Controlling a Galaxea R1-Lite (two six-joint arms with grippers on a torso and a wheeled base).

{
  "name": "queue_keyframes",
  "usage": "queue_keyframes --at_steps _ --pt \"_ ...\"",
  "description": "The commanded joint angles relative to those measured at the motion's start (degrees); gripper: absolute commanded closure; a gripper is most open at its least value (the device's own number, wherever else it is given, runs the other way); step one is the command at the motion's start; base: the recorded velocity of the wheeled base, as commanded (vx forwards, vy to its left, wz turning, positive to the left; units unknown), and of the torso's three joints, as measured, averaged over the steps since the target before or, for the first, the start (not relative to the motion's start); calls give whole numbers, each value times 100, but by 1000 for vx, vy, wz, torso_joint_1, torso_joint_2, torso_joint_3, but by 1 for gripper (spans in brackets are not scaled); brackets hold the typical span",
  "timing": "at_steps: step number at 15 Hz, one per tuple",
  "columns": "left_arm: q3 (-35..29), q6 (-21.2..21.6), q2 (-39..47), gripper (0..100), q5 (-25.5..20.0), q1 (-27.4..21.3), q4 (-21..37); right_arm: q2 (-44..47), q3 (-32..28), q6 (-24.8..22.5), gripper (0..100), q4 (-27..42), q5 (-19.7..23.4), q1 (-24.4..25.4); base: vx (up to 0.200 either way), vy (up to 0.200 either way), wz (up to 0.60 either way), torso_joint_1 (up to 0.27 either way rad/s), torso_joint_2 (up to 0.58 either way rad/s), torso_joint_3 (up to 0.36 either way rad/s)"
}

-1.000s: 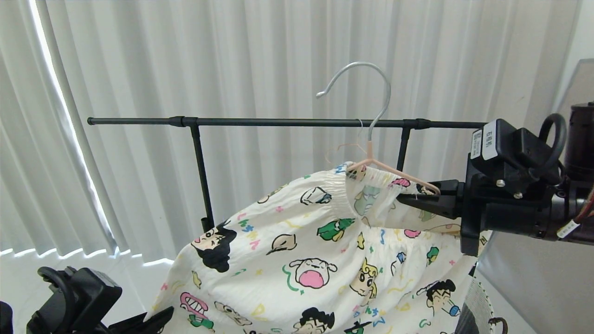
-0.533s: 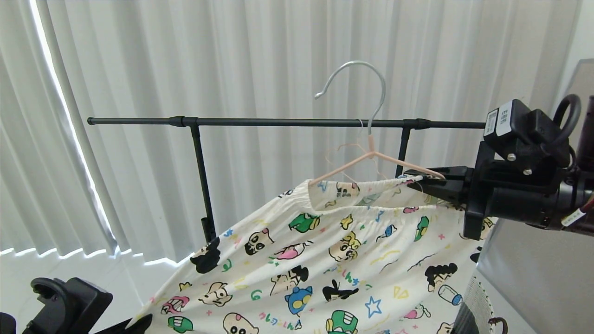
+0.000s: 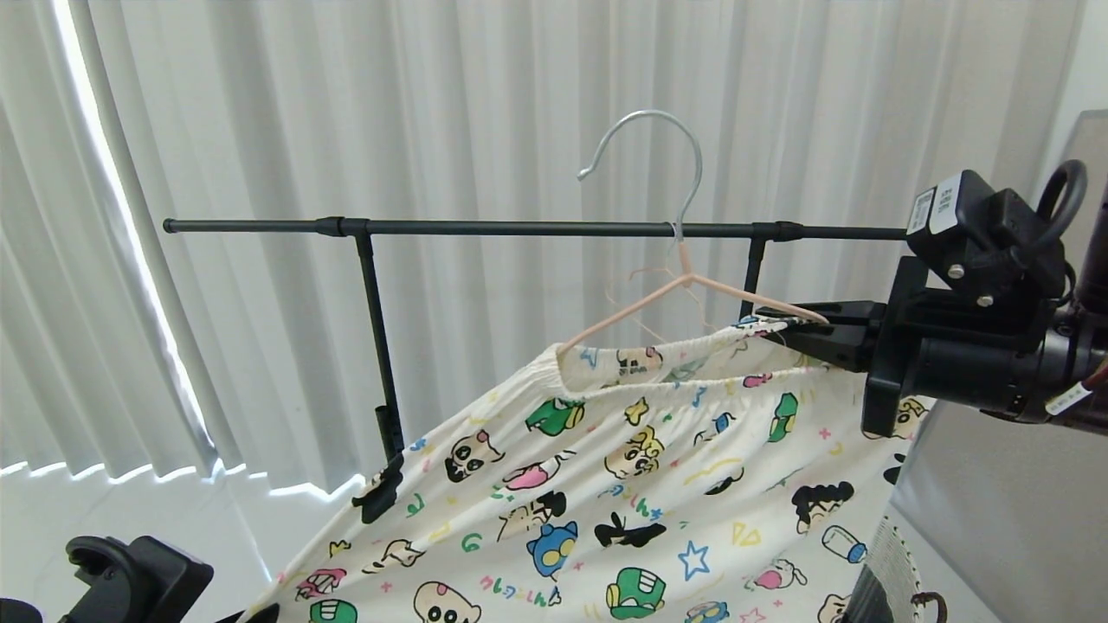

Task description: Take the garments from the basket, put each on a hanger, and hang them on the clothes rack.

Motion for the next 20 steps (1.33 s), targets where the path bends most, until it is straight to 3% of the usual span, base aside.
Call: queue_keyframes --at_steps 1,2,3,10,12,17,20 --pt "-56 0 -17 100 11 0 3 -1 -2 -4 100 -7 -1 2 0 0 0 0 0 0" --pt "-117 17 -26 100 11 0 3 -1 -2 -13 100 -7 -1 2 0 0 0 0 0 0" --pt "-179 17 -53 0 11 0 -6 -1 -2 -13 100 -7 -19 2 0 0 0 0 0 0" --pt "-346 35 -720 0 -33 -9 -6 34 7 -13 100 2 -115 -86 0 0 0 0 0 0" --pt "-337 307 -984 0 -33 -9 -6 43 24 -13 100 46 -203 -157 0 0 0 0 0 0" --pt "-812 457 -1274 0 -226 -17 -6 192 130 260 100 300 -1021 -455 0 0 0 0 0 0" --pt "-1418 474 -844 0 -174 62 3 148 121 260 100 986 -1952 -631 0 0 0 0 0 0"
